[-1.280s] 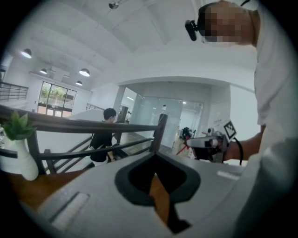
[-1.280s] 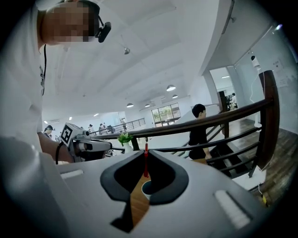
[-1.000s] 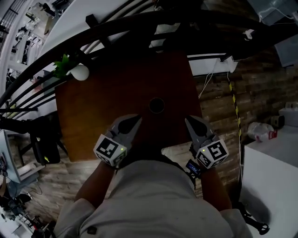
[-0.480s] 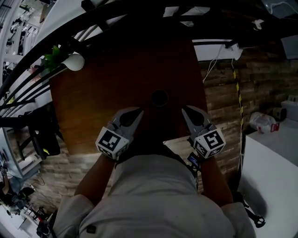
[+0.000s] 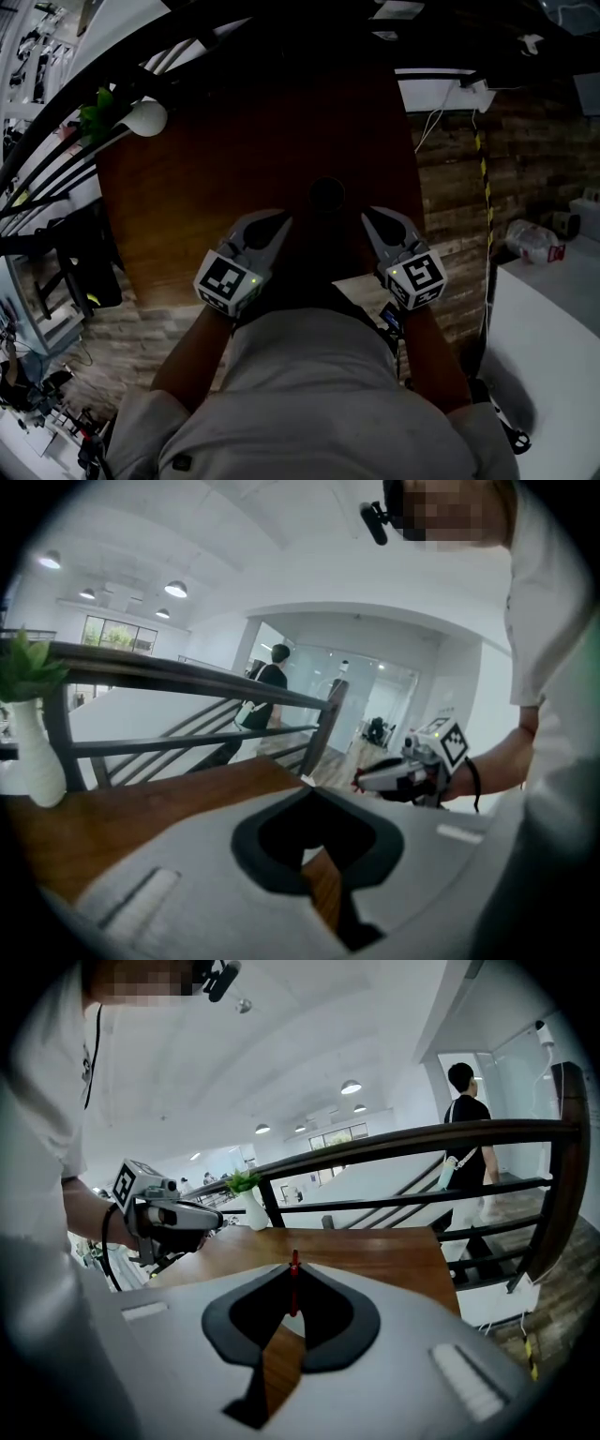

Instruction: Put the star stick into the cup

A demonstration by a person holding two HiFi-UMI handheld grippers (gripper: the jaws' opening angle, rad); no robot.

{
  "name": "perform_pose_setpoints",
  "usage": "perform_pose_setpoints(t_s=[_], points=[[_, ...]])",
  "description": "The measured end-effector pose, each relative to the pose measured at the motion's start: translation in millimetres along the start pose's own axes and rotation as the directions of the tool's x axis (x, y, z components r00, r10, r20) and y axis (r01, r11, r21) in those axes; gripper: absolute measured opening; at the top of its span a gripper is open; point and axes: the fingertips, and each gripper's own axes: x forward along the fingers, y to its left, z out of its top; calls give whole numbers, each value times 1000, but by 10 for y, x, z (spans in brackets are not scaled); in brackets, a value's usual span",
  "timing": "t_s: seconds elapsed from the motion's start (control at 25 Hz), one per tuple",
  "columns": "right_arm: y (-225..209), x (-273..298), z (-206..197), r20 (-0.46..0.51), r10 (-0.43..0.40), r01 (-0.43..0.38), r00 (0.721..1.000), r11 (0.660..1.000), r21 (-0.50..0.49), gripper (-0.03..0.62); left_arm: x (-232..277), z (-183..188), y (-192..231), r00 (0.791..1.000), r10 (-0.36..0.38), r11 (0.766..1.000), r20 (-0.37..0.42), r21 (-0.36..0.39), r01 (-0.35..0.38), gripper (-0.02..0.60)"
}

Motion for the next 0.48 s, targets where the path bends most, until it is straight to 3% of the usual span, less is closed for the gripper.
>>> perform_pose_setpoints(t_s=[0.28,0.48], points=[[-13,80,-45,-7,-5,5,1000,1000,4,29,36,-7,19,1000,-18,1000,-1,-16,18,3],[-39,86,-85,-18,-17,17,1000,1000,11,79,44,-10,12,1000,-28,999,2,-22,28,3]])
